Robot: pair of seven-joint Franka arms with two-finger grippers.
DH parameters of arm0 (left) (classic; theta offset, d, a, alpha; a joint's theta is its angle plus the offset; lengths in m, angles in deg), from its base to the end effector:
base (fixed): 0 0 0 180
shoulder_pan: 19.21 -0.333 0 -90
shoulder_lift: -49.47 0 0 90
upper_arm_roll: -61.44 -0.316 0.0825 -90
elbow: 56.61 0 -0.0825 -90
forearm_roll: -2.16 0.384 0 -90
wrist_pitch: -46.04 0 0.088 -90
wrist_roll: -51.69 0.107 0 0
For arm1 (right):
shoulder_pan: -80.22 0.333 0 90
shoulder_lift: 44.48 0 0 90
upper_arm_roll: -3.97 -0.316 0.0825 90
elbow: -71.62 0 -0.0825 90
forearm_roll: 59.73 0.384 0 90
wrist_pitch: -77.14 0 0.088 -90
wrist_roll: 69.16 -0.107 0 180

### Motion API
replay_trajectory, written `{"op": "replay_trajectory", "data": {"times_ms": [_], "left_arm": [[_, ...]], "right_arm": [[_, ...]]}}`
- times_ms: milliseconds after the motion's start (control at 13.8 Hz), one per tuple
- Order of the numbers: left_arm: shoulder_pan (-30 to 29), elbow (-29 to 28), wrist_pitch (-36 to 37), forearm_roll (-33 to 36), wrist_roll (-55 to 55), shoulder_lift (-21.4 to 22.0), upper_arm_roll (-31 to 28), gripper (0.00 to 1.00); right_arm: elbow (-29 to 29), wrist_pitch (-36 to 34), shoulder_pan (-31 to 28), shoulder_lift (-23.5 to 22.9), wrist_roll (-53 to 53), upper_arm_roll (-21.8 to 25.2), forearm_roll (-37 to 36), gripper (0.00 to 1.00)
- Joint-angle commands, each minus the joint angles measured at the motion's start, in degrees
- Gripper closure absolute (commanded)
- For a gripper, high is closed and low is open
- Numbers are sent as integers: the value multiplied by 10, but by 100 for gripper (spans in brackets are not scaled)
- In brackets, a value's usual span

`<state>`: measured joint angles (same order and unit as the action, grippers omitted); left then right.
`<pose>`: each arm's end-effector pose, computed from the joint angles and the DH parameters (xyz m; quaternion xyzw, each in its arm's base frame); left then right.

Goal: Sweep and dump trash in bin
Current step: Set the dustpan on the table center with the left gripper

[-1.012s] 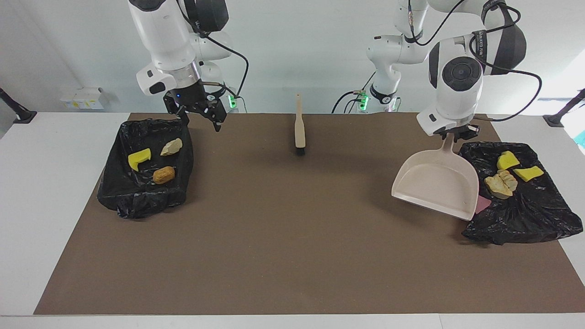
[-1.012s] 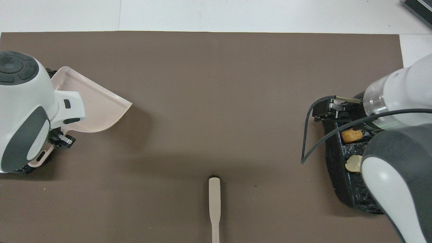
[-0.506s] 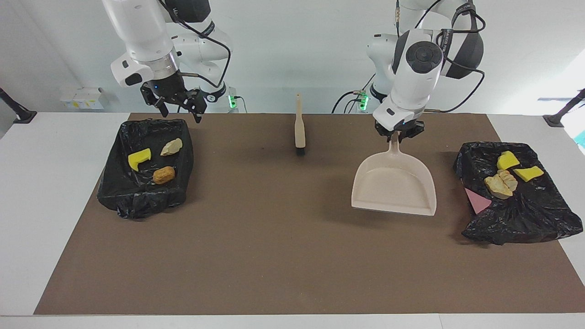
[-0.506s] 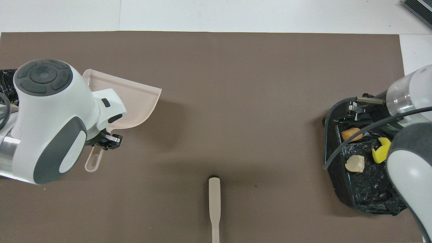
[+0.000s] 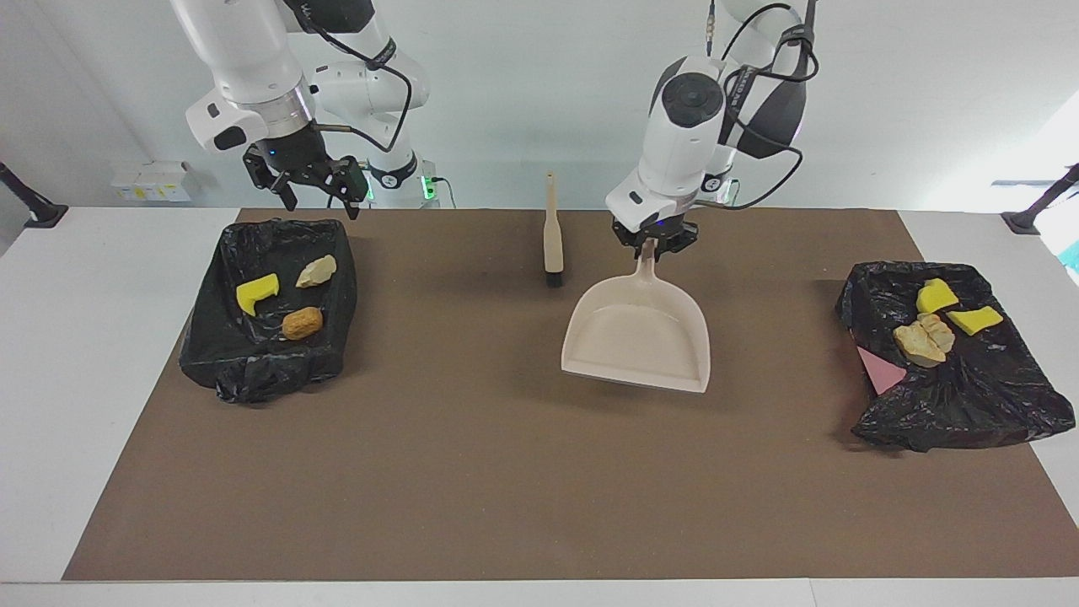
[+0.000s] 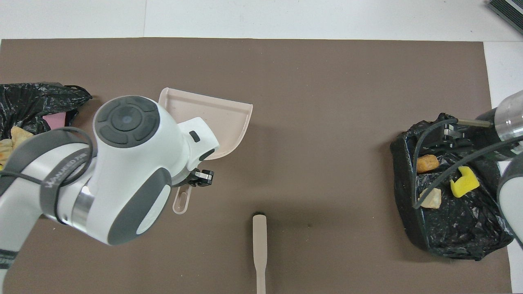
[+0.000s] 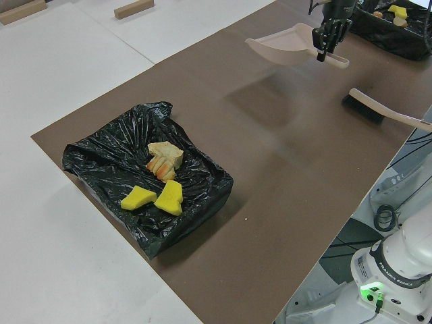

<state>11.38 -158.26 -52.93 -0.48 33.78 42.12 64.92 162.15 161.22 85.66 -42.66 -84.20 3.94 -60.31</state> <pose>0.4790 -0.3274 0.4684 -0.9867 0.1345 0.0900 0.0147 0.5312 0.0497 0.6288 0.9957 -0.0837 -0.0388 0.0122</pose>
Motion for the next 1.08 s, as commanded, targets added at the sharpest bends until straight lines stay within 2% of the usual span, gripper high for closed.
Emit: {"op": "replay_trajectory", "data": {"times_ms": [0,434,723,795,868,940,1012], "left_arm": [[27,34,-30,-38,-41,-51,-8,100],[61,41,-90,-62,-77,-123,-9,100],[61,33,-125,-55,-114,-123,-9,99],[60,33,-130,-53,-114,-123,-9,55],[57,31,-130,-52,-110,-123,-9,22],[54,31,-130,-52,-111,-123,-9,0],[54,33,-130,-52,-113,-120,-13,0]], "right_arm": [[4,-15,-9,8,21,-4,-2,0],[17,-16,-10,17,22,-4,0,0],[18,-15,-10,19,23,-4,0,0],[18,-15,-10,19,23,-4,0,0],[19,-15,-10,19,23,-4,0,0],[20,-15,-10,20,23,-4,0,0],[21,-15,-10,20,23,-4,0,0]]}}
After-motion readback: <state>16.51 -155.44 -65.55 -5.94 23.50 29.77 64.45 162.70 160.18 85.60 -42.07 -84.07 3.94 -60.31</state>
